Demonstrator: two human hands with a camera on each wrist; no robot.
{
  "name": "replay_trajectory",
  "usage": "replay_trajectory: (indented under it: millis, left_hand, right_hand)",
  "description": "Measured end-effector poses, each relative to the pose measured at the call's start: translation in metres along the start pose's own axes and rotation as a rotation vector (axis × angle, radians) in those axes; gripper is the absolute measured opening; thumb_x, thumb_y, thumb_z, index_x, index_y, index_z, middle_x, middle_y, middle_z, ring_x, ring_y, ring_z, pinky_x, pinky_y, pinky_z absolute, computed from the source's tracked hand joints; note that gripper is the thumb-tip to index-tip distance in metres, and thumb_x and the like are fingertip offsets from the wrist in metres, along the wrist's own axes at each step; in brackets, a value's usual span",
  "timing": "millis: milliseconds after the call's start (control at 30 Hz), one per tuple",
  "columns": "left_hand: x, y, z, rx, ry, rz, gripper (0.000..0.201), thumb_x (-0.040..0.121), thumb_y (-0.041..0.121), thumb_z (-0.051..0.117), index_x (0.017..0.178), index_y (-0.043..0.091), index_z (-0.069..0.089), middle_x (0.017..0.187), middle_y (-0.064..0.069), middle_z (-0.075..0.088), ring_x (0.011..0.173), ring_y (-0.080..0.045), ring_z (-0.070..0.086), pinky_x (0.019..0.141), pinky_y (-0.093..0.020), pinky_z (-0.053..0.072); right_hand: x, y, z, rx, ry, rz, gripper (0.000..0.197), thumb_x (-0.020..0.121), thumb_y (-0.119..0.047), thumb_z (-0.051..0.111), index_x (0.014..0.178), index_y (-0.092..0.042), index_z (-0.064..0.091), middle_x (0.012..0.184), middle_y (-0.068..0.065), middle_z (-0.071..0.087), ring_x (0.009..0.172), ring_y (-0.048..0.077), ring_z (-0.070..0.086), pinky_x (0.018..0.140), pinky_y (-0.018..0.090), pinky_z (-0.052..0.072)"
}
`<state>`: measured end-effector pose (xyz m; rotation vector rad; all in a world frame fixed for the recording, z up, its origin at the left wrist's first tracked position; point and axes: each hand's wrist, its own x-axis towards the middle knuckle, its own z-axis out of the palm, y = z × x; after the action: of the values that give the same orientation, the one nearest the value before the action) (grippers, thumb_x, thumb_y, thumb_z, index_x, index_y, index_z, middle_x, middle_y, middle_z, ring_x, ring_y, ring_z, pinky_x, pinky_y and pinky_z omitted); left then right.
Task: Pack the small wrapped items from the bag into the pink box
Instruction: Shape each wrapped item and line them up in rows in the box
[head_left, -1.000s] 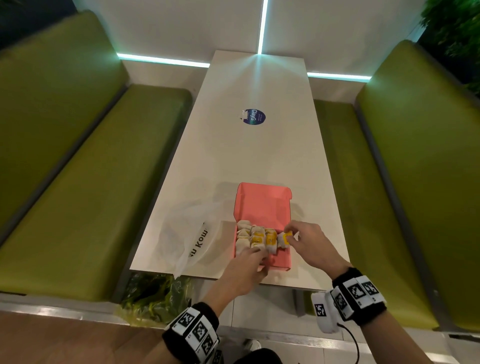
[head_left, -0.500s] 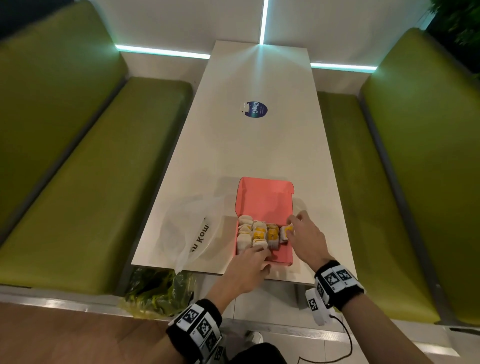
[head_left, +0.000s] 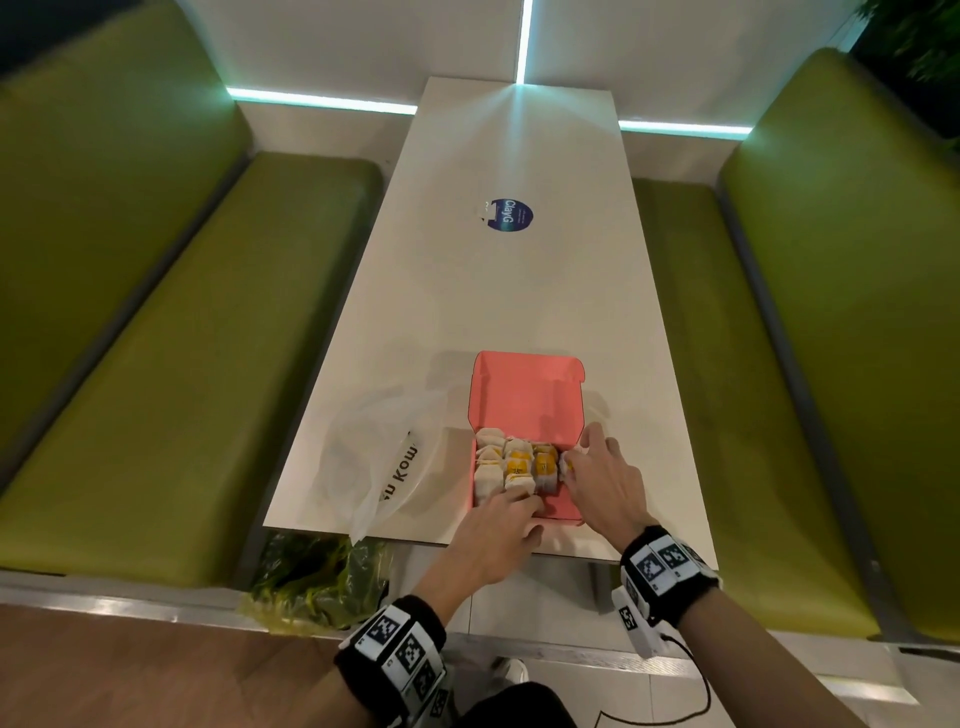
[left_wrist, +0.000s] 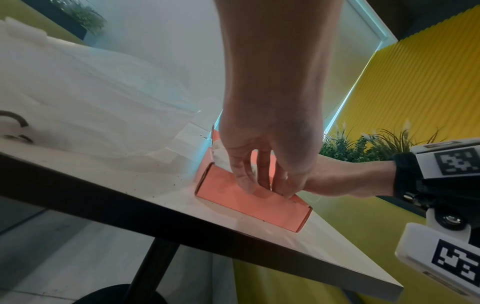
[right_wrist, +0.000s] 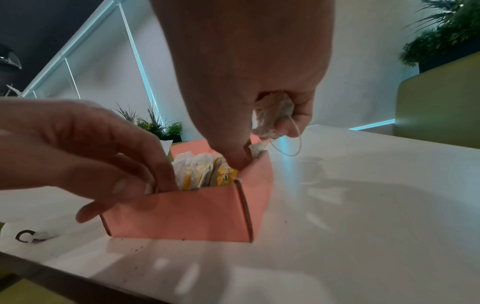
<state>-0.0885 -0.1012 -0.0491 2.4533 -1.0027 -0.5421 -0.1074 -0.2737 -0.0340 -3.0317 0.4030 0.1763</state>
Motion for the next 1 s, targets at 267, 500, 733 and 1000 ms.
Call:
replay_trajectory:
  millis: [267,500,733,1000]
  left_hand:
    - [-0.001,-0.001,-0.003,-0.043,0.035,0.038,0.027,0.098,0.028,0.055,0.123,0.021,0.061,0.129,0.004,0.056,0.118,-0.019,0.052,0.091,-0.037,0.051]
    - [0.000,0.009,-0.025,-0.271,0.287,0.112,0.017,0.098,0.028,0.058,0.111,0.018,0.060,0.109,0.004,0.060,0.097,-0.016,0.053,0.079,-0.033,0.047]
    - [0.006,0.030,-0.050,-0.404,0.394,0.139,0.030,0.092,0.030,0.065,0.121,0.026,0.058,0.114,0.009,0.054,0.094,-0.004,0.050,0.080,-0.022,0.043]
    - [0.007,0.026,-0.054,-0.617,0.466,0.060,0.012,0.091,0.014,0.067,0.102,0.019,0.066,0.093,0.010,0.063,0.083,-0.003,0.055,0.071,-0.014,0.041]
  right_hand:
    - [-0.001,0.005,-0.002,0.106,0.030,-0.029,0.017,0.097,-0.032,0.053,0.105,-0.022,0.065,0.116,0.000,0.039,0.097,0.019,0.051,0.057,0.030,0.047]
    - [-0.009,-0.008,-0.025,1.008,0.193,0.100,0.023,0.104,-0.034,0.042,0.109,-0.024,0.063,0.107,0.000,0.053,0.085,0.012,0.057,0.083,0.034,0.049]
    - [-0.012,-0.038,-0.053,1.869,0.037,0.327,0.037,0.102,-0.046,0.033,0.112,-0.023,0.060,0.097,0.006,0.062,0.064,0.015,0.059,0.060,0.032,0.042]
    - [-0.014,-0.046,-0.054,1.952,-0.049,0.385,0.024,0.098,-0.025,0.046,0.100,-0.010,0.066,0.091,0.006,0.062,0.077,0.017,0.062,0.067,0.031,0.046]
